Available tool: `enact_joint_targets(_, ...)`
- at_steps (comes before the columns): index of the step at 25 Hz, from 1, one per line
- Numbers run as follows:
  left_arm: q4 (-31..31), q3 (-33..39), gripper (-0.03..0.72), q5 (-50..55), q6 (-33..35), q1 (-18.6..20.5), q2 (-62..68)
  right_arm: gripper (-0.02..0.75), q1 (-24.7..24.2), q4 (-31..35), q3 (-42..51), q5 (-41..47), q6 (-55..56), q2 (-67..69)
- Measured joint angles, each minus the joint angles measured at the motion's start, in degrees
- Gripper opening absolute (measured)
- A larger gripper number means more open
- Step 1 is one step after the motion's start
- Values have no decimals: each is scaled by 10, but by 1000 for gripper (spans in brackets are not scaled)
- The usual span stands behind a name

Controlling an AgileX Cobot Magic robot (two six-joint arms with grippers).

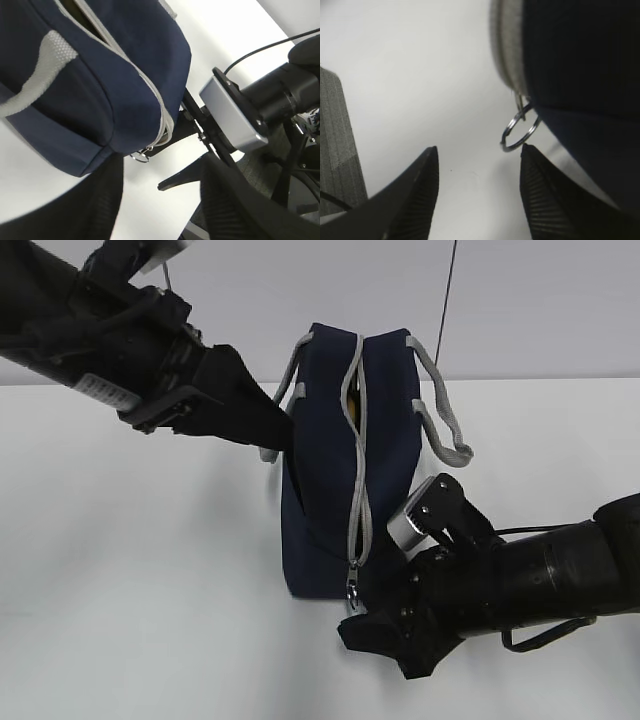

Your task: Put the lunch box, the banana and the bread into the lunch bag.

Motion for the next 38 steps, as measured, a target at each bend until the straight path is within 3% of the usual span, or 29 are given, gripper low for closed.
enact_joint_targets(7, 3, 0, 361, 0, 0, 0, 0, 385, 0, 1, -21, -13, -1, 22)
enact_joint_targets(14, 3, 0, 361, 0, 0, 0, 0, 313, 0, 1, -44, -22, -1, 28)
enact_joint_targets(21, 3, 0, 361, 0, 0, 0, 0, 139, 0, 1, -46, -32, 0, 29)
enact_joint_targets(24, 3, 0, 361, 1, 0, 0, 0, 24, 0, 1, -46, -45, 16, 29)
enact_joint_targets(28, 3, 0, 361, 2, 0, 0, 0, -16, 0, -2, -46, -49, 52, 29)
enact_joint_targets(33, 4, 0, 361, 3, 0, 0, 0, -16, 0, -55, -46, -51, 126, 6)
enact_joint_targets(38, 4, 0, 361, 4, 0, 0, 0, -16, 0, -153, -46, -51, 232, -43)
